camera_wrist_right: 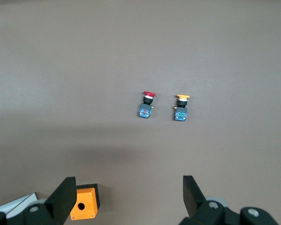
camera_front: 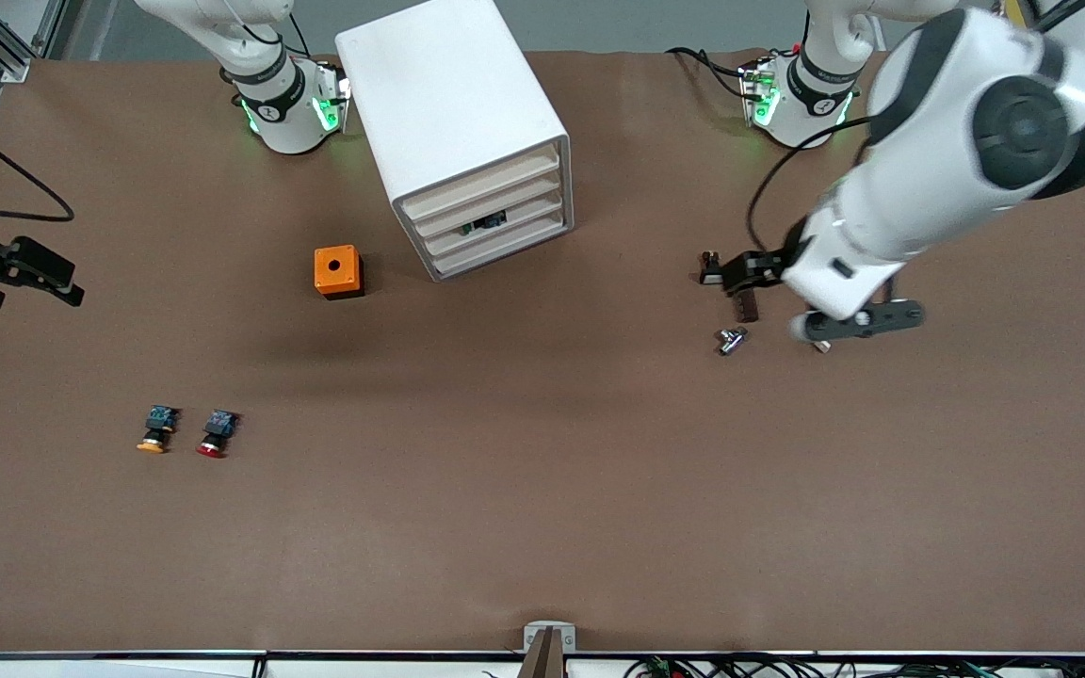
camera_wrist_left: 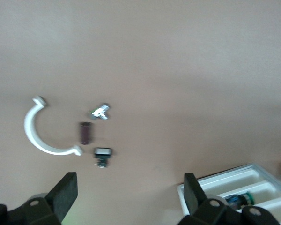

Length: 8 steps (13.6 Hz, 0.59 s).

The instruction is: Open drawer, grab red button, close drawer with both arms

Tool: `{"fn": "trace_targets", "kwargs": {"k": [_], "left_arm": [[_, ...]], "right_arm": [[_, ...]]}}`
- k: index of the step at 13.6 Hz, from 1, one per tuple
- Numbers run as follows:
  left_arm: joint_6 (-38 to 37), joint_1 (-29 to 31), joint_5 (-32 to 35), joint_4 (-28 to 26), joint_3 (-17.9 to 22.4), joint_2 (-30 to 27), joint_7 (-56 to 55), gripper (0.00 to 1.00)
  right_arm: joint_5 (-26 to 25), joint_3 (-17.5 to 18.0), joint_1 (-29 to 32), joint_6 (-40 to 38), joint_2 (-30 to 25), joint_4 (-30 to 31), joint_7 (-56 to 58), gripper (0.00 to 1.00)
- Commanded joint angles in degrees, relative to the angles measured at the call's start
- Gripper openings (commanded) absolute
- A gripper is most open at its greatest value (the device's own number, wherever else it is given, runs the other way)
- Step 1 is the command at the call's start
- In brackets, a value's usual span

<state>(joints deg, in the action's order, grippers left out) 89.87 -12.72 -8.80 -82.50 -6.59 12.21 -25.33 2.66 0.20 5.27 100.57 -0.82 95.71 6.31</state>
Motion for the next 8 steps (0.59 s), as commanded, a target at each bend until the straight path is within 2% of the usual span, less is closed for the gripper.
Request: {"fn": "trace_targets", "kwargs": {"k": [1, 5, 8], "left_arm": [[-3.28, 6.10, 0.80, -1.17, -0.62, -2.98, 8.95, 1.00], [-5.84, 11.65, 3.34, -1.70, -0.53, -5.27, 15.48, 1.00], [-6.38, 16.13, 5.02, -8.35, -0.62, -10.69, 21.26, 1.00]], "right_arm": [[0.68, 0.68, 0.62, -1.25, -2.69, 1.05, -1.37, 1.00], [0.68, 1.29, 0.09, -3.19, -4.36, 1.14, -8.33, 1.00], [-0.02, 1.20, 0.18, -3.28, -4.36, 0.88, -7.80, 1.00]]}}
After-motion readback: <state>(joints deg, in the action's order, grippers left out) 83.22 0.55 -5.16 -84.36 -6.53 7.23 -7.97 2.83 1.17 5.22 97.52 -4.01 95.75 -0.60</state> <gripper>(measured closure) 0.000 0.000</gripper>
